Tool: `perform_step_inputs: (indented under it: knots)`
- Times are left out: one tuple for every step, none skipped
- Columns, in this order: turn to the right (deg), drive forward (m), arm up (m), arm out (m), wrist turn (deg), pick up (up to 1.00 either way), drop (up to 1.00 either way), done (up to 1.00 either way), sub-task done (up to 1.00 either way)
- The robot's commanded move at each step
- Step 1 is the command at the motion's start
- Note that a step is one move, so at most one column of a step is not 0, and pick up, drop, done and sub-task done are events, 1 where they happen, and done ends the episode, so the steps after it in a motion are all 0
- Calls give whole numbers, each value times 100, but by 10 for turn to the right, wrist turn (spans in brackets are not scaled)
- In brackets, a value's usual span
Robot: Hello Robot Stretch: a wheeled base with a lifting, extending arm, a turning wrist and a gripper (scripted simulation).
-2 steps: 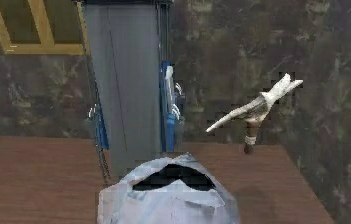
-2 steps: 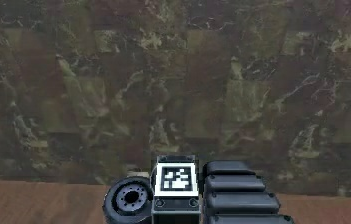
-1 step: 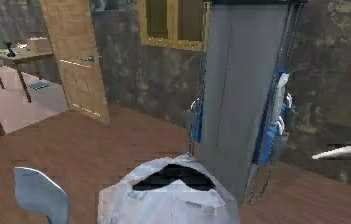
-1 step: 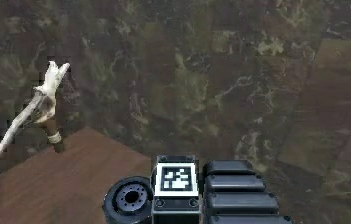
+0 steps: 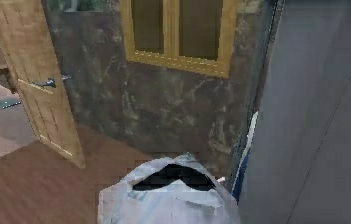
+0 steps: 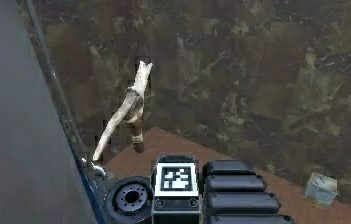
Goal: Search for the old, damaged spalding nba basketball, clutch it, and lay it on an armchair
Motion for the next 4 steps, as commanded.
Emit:
perform_step_inputs:
  knots:
    - [-450, 0, 0, 0, 0, 0, 0, 0, 0]
    - [-30, 0, 0, 0, 0, 0, 0, 0, 0]
    - [0, 100, 0, 0, 0, 0, 0, 0, 0]
    - [0, 100, 0, 0, 0, 0, 0, 0, 0]
